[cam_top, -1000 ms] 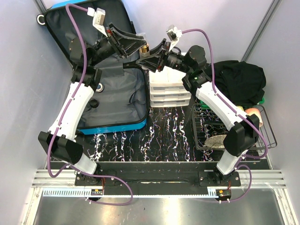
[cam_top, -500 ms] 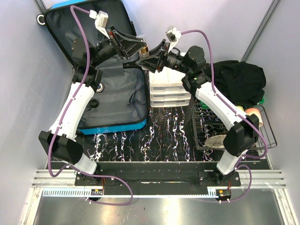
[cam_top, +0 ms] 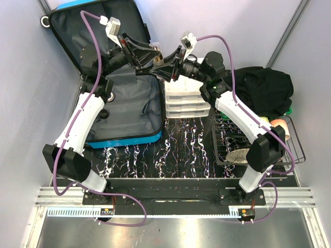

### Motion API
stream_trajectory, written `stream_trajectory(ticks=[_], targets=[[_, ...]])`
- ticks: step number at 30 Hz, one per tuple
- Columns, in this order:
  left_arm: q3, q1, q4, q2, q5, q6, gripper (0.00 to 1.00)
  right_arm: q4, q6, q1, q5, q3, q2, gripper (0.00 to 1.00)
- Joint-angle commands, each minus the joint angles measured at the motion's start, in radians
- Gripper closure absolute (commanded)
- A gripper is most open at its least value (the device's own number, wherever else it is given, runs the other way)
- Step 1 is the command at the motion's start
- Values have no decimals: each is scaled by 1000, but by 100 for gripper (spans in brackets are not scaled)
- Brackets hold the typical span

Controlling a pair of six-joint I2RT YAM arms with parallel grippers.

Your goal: Open, take out, and arrange the luggage

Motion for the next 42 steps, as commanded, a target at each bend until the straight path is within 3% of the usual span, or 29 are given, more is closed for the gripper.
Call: stream_trajectory(ticks=[1, 2, 3, 4, 5, 10, 13, 16, 17, 21, 27, 29, 42], targets=[[-43, 39, -47, -43, 100, 33, 50, 128, -64, -2, 63, 30, -55, 100], [-46, 50, -64, -43, 107, 32, 38, 128, -69, -8, 63, 25, -58, 100], [-52, 59, -72, -47, 117, 33, 14, 128, -75, -11, 63, 21, -64, 100], [-54, 79, -75, -52, 133, 36, 4, 129, -83, -13, 63, 13, -67, 100], [-57, 87, -87, -53, 161, 42, 1, 131, -85, -17, 63, 9, -69, 100], [-46, 125, -297, -99, 209, 266, 1, 131, -112, -31, 47, -22, -86, 100], [21, 179, -477, -106, 149, 390, 1, 97, -199, -34, 11, -56, -110, 100], [212, 176, -685, -66, -38, 615, 5, 4, -310, -34, -55, -90, -141, 100], [266, 162, -787, -54, -167, 776, 6, -80, -336, -34, -84, -85, -144, 100], [444, 104, -880, 0, -345, 1038, 6, -212, -362, -34, -177, -84, -158, 100], [365, 15, -919, -55, -333, 1401, 1, -341, -325, -33, -210, -44, -133, 100], [337, -13, -909, -70, -359, 1470, 1, -389, -321, -31, -225, -25, -121, 100], [293, -89, -894, -35, -425, 1529, 1, -555, -419, -23, -259, 25, -87, 100]])
